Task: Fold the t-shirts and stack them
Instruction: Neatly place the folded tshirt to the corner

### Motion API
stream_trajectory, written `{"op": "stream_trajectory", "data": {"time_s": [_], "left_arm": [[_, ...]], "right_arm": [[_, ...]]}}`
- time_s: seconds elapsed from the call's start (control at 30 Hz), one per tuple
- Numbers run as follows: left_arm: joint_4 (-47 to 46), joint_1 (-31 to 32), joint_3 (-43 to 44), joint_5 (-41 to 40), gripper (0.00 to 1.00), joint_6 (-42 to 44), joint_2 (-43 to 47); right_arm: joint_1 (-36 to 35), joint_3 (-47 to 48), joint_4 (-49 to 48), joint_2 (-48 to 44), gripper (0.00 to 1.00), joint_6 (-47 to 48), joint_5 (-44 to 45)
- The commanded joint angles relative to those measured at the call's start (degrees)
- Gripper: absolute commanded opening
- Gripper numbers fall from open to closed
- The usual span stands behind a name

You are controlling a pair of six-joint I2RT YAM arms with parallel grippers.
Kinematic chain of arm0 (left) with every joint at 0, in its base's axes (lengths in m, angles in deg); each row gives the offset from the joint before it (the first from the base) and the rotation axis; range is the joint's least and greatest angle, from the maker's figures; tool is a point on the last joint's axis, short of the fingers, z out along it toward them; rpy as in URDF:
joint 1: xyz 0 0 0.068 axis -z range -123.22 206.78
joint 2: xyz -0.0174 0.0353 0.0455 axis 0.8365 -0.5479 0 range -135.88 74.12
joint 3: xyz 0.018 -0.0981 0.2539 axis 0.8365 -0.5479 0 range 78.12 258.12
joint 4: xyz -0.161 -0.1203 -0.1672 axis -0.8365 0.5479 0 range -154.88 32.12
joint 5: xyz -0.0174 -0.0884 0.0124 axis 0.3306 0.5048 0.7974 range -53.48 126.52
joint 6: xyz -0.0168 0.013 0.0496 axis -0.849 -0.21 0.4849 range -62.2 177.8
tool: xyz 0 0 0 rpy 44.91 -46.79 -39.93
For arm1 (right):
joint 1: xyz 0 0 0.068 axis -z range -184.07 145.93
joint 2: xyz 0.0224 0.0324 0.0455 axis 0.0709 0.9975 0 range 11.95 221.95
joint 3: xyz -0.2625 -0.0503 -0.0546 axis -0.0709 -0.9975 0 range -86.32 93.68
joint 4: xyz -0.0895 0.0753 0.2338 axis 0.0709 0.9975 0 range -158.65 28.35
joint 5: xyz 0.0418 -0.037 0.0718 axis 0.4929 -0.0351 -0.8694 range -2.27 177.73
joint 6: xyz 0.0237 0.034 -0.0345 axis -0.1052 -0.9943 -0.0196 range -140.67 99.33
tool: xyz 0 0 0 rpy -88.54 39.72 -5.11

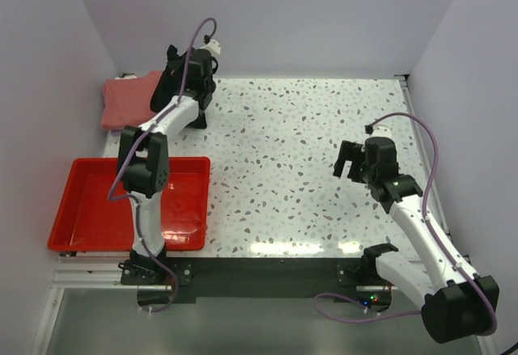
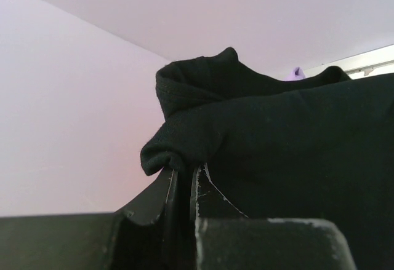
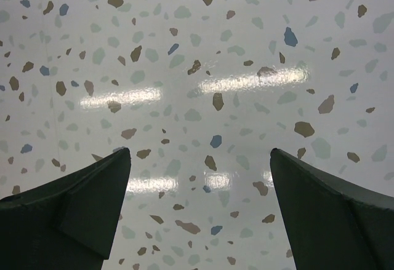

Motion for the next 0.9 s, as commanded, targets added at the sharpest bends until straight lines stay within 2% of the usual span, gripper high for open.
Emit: {"op": "stream_trajectory", "data": {"time_s": [0.0, 0.87], "left_arm": [[-5.5, -1.3, 3.0, 3.0, 0.0, 3.2, 5.0], [-7.0, -2.1, -4.9, 5.7, 0.0, 2.1, 21.0]], "right_arm": [[0.1, 0.5, -2.2, 0.4, 0.99, -0.5, 2.6], [0.0, 1.1, -1.6, 2.5, 0.99, -0.5, 2.8]]}}
